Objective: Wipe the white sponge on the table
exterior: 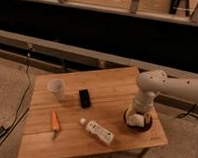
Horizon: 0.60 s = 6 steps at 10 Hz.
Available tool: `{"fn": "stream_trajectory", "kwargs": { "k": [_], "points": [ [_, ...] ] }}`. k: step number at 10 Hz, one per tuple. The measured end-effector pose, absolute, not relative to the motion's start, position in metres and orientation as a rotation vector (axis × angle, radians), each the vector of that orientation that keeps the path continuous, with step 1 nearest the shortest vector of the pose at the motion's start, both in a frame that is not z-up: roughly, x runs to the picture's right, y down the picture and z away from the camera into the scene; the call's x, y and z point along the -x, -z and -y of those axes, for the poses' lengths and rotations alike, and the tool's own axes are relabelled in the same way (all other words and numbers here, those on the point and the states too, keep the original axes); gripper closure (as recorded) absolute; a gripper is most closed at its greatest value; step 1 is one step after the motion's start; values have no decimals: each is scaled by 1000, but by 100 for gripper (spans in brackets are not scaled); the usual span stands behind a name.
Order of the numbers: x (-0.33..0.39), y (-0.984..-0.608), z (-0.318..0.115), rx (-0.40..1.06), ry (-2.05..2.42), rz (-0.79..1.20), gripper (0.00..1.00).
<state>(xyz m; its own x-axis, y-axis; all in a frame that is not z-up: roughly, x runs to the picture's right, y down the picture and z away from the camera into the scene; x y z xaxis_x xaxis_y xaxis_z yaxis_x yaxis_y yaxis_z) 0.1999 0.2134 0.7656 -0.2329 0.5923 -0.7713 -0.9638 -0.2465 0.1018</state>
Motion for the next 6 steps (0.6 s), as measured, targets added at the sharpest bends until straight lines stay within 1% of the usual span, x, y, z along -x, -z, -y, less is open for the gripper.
{"fn": "stream_trajectory", "kwargs": {
  "k": [6],
  "points": [
    [-198, -767, -216, 749, -1726, -714, 42]
  ]
}}
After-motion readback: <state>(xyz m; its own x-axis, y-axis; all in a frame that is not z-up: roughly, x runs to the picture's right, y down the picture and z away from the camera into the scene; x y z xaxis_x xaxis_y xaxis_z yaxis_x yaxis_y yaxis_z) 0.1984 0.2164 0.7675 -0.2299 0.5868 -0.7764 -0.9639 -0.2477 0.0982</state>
